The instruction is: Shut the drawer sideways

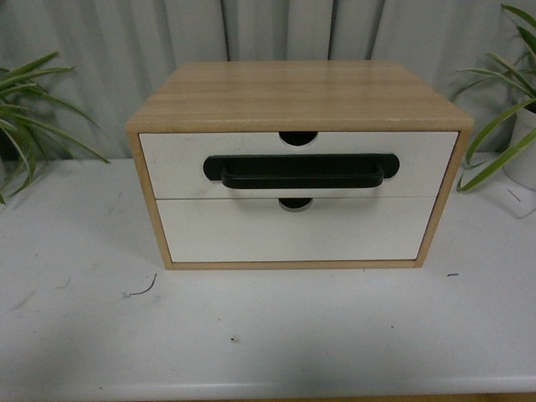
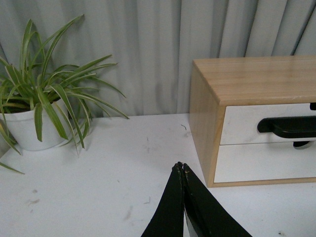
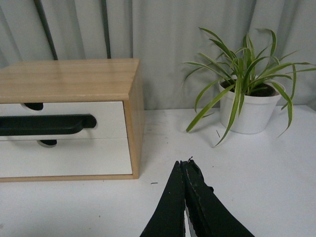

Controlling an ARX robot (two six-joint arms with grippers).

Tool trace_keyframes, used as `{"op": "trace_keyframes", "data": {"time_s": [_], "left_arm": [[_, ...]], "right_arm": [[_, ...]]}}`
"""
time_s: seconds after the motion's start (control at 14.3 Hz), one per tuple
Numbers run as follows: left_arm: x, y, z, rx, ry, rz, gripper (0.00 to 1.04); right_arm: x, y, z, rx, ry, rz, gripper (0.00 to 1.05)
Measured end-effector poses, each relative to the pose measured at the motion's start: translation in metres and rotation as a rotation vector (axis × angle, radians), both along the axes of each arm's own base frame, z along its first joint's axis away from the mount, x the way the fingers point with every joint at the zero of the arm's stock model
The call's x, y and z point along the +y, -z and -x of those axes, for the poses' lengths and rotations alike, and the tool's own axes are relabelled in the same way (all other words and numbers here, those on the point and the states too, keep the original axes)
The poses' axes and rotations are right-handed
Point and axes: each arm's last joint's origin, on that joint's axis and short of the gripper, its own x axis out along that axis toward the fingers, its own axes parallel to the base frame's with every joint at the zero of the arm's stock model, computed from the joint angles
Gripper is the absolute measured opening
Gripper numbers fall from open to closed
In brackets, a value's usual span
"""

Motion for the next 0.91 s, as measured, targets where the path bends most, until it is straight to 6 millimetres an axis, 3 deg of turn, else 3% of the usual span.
{"op": "trace_keyframes", "data": {"time_s": [0.35, 0.56, 0.63, 0.91], "left_arm": [[0.000, 0.009, 0.007, -0.003, -0.001, 0.000, 0.02], [0.000, 0.016, 0.010, -0.014, 0.000, 0.000, 0.02], [0.000, 0.021, 0.020, 0.014, 0.000, 0.001, 0.02], [0.000, 0.019, 0.021, -0.003, 0.000, 0.000, 0.02]], "right_arm": [[0.000, 0.014, 0.000, 0.008, 0.001, -0.001, 0.02], [0.000, 0.013, 0.000, -0.003, 0.000, 0.000, 0.02], [0.000, 0.013, 0.000, -0.004, 0.000, 0.000, 0.02], [0.000, 0.013, 0.000, -0.005, 0.000, 0.000, 0.02]]}}
